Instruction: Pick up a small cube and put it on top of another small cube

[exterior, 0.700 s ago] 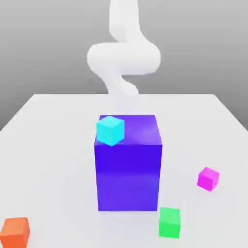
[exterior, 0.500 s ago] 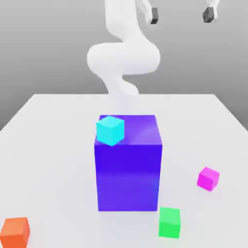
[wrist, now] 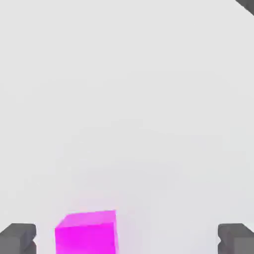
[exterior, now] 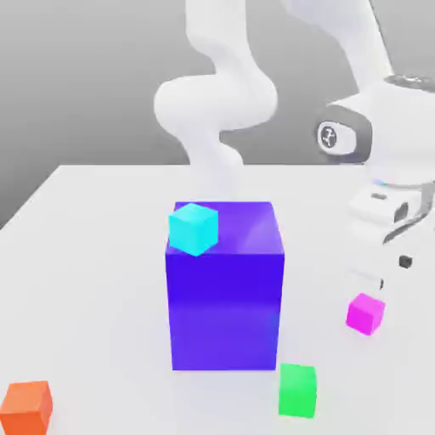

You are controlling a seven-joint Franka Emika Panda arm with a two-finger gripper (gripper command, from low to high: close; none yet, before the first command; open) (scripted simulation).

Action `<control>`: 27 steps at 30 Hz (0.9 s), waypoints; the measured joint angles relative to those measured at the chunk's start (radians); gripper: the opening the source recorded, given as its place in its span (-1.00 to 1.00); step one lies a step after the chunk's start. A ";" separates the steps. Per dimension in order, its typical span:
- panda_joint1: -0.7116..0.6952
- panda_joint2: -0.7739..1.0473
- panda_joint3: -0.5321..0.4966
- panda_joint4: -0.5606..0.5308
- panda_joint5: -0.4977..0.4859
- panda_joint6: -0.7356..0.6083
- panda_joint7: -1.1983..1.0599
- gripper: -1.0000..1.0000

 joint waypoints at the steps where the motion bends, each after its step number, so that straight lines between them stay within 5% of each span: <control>1: 0.016 0.038 -0.021 0.001 -0.040 0.027 0.028 0.00; 6: 0.148 0.219 -0.182 0.033 -0.185 0.168 0.137 0.00; 7: 0.167 0.242 -0.204 0.038 -0.195 0.187 0.146 -1.00; 14: 0.167 0.243 -0.204 0.038 -0.201 0.187 0.150 -1.00; 20: 0.080 0.048 -0.077 -0.004 -0.032 0.036 0.022 -1.00; 27: -0.131 0.001 -0.151 0.111 0.044 -0.125 -0.271 -1.00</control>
